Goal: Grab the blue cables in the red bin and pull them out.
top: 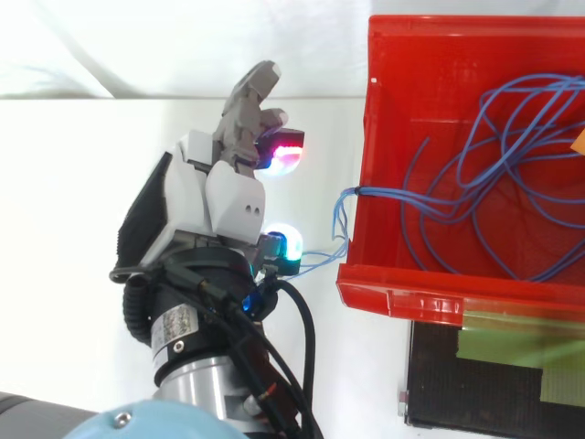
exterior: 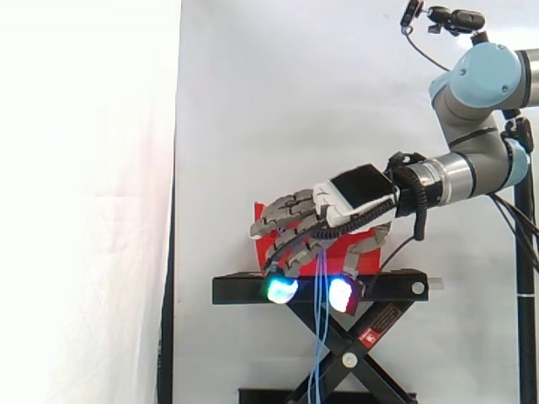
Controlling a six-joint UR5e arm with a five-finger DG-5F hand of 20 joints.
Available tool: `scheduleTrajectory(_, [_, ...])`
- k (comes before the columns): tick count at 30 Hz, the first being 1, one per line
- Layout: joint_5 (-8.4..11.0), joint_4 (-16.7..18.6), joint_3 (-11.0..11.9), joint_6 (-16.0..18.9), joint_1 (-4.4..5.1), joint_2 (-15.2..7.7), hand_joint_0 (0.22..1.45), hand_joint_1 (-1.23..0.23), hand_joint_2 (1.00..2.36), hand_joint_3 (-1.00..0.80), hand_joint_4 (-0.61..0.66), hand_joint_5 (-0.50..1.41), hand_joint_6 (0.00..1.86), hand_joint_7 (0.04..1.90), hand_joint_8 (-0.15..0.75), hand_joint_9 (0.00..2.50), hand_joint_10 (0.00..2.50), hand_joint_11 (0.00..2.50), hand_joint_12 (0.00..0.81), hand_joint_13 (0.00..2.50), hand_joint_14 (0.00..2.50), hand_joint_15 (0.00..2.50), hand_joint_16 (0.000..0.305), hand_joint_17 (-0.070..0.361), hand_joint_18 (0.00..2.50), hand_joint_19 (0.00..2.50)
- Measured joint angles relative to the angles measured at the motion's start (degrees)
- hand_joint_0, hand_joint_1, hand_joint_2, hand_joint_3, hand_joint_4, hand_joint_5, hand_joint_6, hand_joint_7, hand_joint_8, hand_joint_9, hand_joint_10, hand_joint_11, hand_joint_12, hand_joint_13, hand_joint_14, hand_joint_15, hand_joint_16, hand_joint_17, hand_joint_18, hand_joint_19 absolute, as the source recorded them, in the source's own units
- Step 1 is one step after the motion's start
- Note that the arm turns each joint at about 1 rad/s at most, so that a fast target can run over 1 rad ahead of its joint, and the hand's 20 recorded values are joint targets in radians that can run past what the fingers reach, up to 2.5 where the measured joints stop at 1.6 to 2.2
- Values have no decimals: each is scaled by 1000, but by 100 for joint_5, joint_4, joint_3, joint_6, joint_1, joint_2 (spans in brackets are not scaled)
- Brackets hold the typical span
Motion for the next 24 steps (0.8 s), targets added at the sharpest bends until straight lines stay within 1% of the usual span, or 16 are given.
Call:
scheduleTrajectory(5, [13,-399,247,-280,-10,5,753,-936,1000,-1000,164,664,9,582,257,657,15,422,362,318,13,293,51,115,180,441])
scheduleTrajectory(7, [18,-534,315,-389,-16,5,754,-936,1000,-1000,168,671,10,582,259,663,15,428,362,319,11,294,51,115,181,442])
scheduleTrajectory(10, [25,-642,360,-530,-21,5,754,-936,1000,-1000,168,672,10,581,261,664,15,424,362,322,11,296,51,115,182,441])
scheduleTrajectory(19, [28,-675,363,-859,-25,3,756,-934,1000,-1000,167,675,10,582,257,667,16,429,361,324,11,300,51,114,190,441])
scheduleTrajectory(24, [28,-601,314,-941,-32,3,757,-934,1000,-1000,173,676,11,583,257,666,15,430,362,325,11,297,51,114,192,447])
